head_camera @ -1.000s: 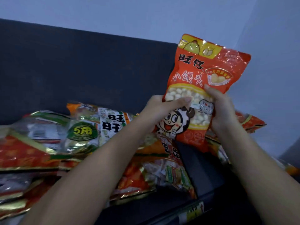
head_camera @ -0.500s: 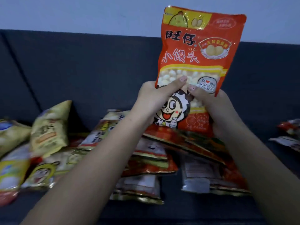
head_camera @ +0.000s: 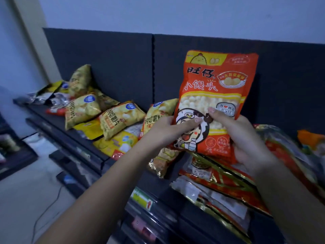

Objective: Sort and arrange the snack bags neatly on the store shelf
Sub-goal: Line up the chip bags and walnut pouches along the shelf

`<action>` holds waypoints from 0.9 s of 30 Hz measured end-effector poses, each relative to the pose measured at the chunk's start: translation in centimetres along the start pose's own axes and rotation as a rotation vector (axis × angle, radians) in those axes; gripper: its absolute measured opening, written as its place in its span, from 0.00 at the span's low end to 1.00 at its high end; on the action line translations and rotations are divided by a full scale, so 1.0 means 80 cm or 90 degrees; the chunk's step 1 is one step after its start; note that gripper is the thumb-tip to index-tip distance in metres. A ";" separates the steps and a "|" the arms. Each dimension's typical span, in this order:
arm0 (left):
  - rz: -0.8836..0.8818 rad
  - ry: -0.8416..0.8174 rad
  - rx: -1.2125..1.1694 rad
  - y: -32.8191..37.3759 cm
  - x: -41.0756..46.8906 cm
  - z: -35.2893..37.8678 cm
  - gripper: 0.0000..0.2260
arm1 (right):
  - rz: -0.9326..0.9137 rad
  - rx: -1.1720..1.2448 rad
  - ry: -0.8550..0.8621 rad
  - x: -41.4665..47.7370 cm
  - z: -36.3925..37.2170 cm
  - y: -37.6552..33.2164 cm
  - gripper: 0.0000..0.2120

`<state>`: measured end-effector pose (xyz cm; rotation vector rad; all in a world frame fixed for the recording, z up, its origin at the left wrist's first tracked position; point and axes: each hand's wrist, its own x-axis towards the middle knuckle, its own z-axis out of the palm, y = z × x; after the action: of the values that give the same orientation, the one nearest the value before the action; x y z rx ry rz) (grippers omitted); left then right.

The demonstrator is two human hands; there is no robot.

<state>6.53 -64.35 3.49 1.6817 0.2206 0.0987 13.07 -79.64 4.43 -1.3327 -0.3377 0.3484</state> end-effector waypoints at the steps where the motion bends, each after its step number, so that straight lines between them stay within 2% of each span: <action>1: -0.005 0.014 -0.006 -0.004 -0.005 -0.008 0.17 | 0.012 0.001 -0.010 0.001 0.008 0.005 0.10; 7: -0.016 0.038 -0.035 -0.035 -0.027 -0.034 0.11 | 0.037 -0.018 -0.038 -0.004 0.035 0.030 0.08; 17: -0.046 0.027 -0.051 -0.067 -0.014 -0.114 0.19 | 0.056 -0.048 -0.023 0.002 0.108 0.046 0.06; 22: -0.026 0.040 -0.050 -0.084 -0.010 -0.190 0.16 | 0.059 -0.046 -0.026 0.023 0.178 0.072 0.11; 27: -0.027 0.067 0.017 -0.126 -0.001 -0.252 0.26 | 0.058 -0.015 0.017 0.038 0.229 0.127 0.17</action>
<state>1.67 -43.61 -3.98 1.6988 0.3371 0.1528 7.34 -60.19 -1.70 -1.3774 -0.2603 0.4033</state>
